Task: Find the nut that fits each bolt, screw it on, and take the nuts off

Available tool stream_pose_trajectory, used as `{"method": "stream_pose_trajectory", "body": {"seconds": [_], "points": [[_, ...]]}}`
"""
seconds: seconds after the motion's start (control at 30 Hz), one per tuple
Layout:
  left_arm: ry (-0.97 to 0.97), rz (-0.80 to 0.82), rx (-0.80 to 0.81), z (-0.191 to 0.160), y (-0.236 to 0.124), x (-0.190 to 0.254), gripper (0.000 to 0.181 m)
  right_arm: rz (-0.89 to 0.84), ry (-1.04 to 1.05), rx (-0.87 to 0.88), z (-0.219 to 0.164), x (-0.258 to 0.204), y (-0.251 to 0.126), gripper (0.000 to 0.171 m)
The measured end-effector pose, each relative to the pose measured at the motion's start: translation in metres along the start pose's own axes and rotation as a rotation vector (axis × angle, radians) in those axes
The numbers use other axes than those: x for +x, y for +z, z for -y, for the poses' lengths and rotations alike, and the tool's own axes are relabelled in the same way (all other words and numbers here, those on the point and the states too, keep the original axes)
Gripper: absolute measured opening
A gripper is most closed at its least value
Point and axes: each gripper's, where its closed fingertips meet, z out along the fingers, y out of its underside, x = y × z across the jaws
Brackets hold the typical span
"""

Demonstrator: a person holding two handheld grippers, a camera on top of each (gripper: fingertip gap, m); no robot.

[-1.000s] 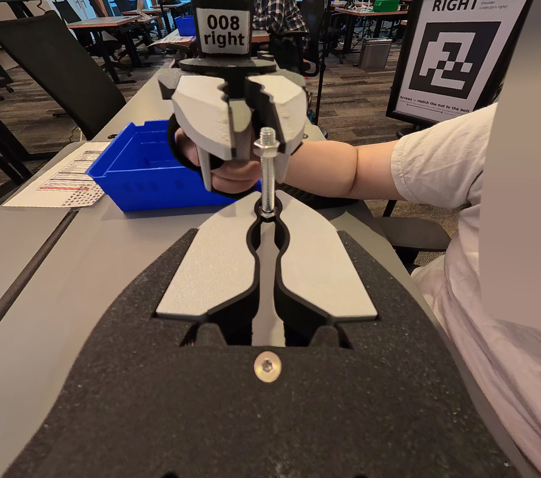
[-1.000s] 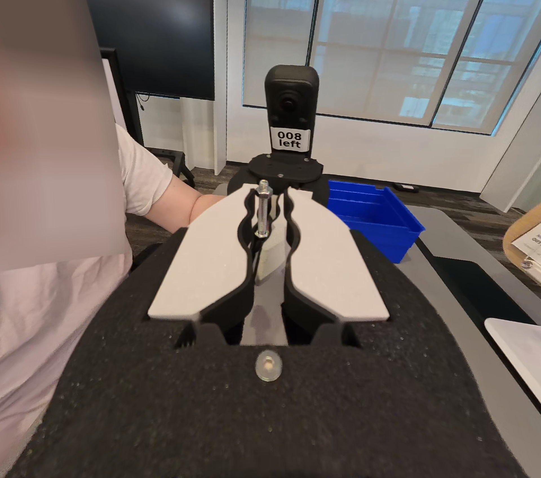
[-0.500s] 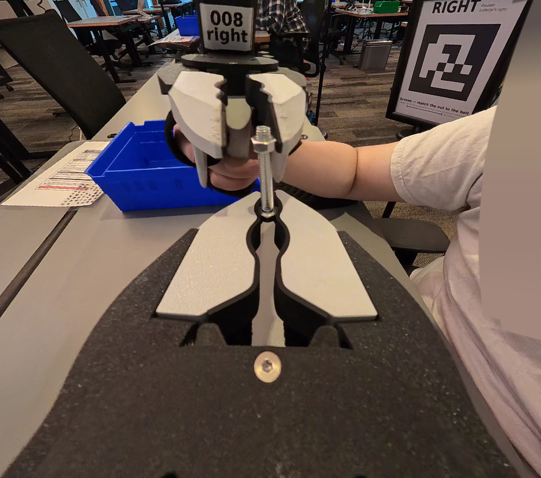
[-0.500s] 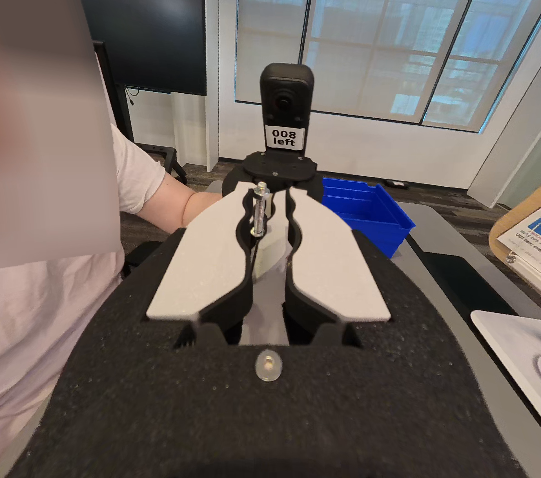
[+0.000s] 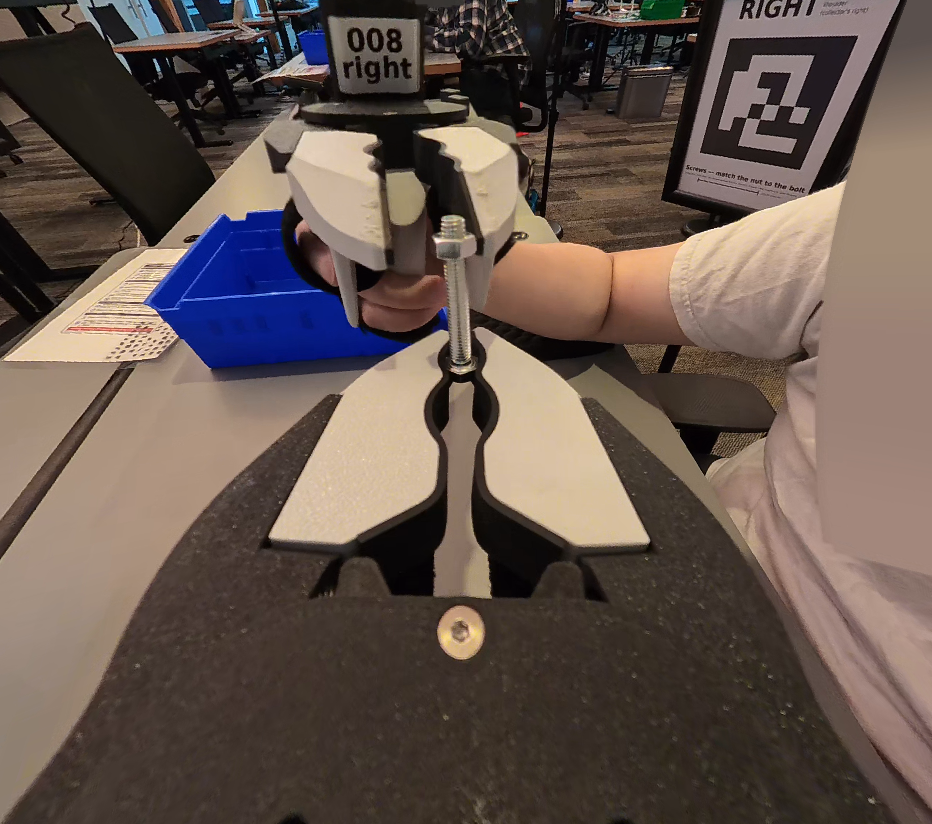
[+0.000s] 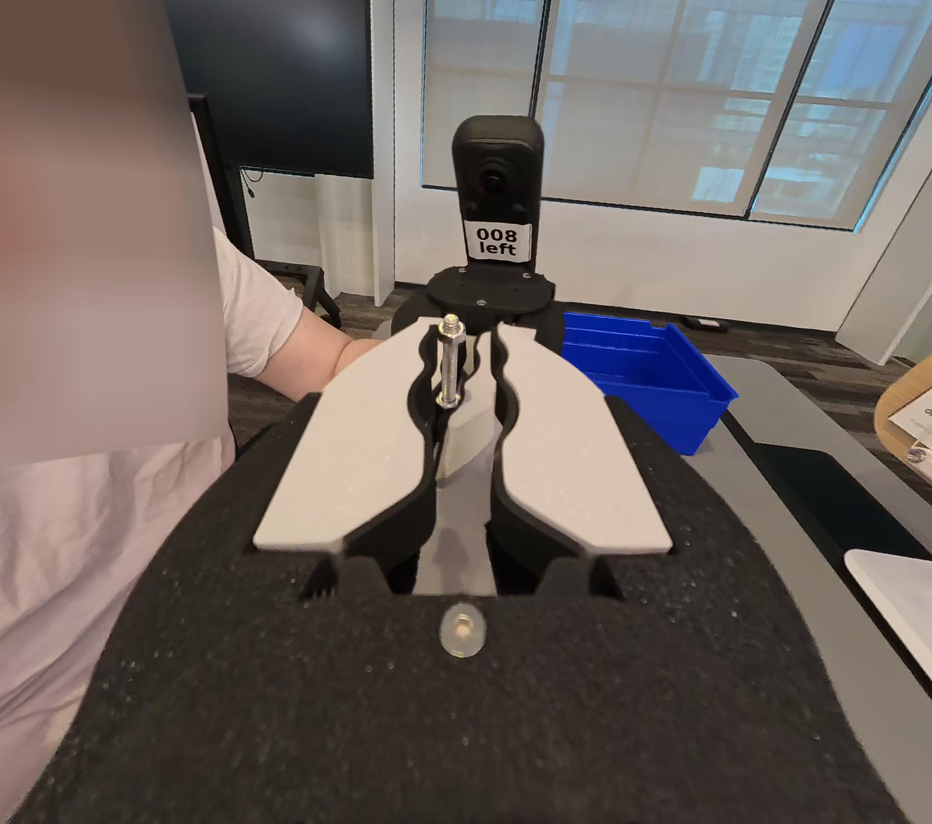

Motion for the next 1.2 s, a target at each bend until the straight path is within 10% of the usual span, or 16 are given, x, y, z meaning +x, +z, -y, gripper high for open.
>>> {"method": "stream_pose_trajectory", "body": {"seconds": [1.2], "points": [[0.016,0.018,0.001,0.003,-0.003,-0.001,0.003,-0.02,0.074,0.07,0.007,0.011,-0.009,0.017]]}}
